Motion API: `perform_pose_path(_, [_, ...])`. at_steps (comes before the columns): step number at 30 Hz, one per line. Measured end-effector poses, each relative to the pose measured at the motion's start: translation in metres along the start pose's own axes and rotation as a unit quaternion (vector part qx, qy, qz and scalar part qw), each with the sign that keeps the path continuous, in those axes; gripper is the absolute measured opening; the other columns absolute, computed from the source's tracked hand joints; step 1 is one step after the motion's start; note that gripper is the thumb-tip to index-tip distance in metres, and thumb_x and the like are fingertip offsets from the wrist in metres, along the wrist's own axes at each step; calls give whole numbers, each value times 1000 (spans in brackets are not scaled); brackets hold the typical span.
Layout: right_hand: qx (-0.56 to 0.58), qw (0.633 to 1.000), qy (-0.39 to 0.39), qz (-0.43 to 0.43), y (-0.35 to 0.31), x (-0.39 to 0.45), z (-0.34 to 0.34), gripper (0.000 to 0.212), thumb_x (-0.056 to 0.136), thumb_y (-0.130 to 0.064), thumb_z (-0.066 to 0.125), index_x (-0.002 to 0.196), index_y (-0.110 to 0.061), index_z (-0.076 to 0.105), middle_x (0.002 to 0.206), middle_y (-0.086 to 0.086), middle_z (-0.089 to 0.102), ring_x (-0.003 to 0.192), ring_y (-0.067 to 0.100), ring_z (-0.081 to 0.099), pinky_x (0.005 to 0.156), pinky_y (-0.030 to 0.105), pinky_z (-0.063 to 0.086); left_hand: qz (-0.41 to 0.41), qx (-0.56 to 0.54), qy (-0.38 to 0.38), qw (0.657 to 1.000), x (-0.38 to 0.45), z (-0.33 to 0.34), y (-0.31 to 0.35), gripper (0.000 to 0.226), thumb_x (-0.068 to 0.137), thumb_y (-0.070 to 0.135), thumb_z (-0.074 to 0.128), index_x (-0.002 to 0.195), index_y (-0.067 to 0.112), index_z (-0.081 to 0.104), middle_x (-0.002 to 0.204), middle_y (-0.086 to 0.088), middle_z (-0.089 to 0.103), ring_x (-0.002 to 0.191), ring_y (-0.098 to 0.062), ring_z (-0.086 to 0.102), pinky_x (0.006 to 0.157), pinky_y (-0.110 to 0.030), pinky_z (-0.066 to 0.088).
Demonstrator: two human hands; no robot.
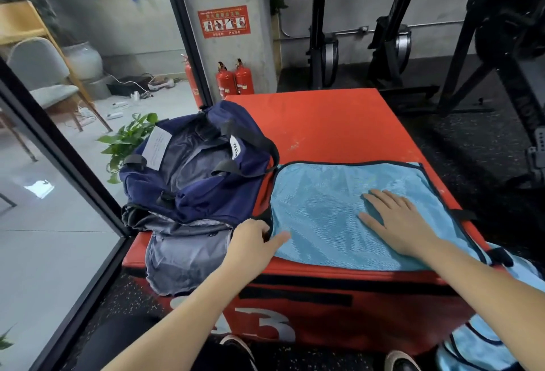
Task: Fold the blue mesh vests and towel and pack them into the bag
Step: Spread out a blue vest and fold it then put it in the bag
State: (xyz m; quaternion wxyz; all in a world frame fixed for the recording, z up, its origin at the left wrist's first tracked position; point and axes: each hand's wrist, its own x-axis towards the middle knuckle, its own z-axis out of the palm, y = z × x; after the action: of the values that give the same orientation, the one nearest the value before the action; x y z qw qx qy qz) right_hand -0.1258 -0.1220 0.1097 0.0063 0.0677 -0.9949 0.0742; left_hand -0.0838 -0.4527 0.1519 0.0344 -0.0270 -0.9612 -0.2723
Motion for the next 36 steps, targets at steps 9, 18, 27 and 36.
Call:
perform_pose_path(9, [9,1000,3,2,2,2,3,77,93,-76,11,157,-33,17,165,-10,15,152,15,8,124,41,9,14,-150,-3,989,-2,3,7,36,89,22,61,71,23,30,61,10,27,54,-8,25,51,-21,26])
perform_pose_path(18, [7,1000,4,2,3,3,4,78,92,-76,10,156,-33,19,164,-10,17,152,16,10,124,41,10,-13,-303,-109,947,17,1,8,32,84,1,53,73,21,31,74,2,25,69,-16,25,61,-29,25])
perform_pose_path(27, [14,1000,11,1,4,3,4,79,91,-77,8,155,-34,21,163,-11,18,151,16,11,123,41,12,-57,-542,-209,812,23,-7,-7,28,72,-3,72,75,16,52,95,-15,48,93,-29,47,81,-44,34])
perform_pose_path(36, [4,1000,6,-2,4,2,3,75,93,-75,11,156,-34,18,164,-11,16,151,15,10,123,41,12,-130,-228,56,963,-2,-39,-40,18,77,19,82,83,22,66,81,6,70,78,-8,65,72,-19,44])
